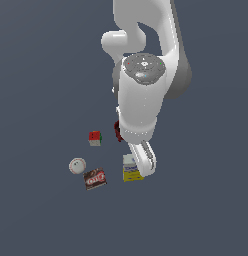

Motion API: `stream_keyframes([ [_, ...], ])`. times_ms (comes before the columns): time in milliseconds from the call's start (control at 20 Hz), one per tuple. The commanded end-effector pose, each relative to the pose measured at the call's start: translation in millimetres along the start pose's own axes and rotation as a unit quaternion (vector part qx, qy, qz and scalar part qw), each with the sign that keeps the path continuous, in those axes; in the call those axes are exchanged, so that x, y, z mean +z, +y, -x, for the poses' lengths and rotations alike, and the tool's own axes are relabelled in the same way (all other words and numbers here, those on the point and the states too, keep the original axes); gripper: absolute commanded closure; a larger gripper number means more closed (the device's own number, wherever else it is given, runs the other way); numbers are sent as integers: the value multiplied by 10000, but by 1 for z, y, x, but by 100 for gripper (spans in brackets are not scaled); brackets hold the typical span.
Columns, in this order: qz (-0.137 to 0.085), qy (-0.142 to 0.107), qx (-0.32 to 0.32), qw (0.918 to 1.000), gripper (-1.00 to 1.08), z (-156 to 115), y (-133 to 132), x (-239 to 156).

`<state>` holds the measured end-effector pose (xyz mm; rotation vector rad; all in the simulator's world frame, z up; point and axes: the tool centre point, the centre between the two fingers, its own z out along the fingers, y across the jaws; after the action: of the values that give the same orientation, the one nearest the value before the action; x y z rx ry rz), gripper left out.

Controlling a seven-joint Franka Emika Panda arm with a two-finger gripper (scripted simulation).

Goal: Pick up a designated object from a clutter of objects.

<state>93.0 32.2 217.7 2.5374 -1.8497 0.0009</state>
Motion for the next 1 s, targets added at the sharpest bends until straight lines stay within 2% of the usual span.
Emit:
stream_keyframes([
  [0, -3, -2, 231, 9997, -92, 2, -4, 5],
  [450, -4, -7, 688, 9976, -92, 6, -12, 15],
  [950, -3, -7, 719, 9974, -92, 7, -12, 24],
])
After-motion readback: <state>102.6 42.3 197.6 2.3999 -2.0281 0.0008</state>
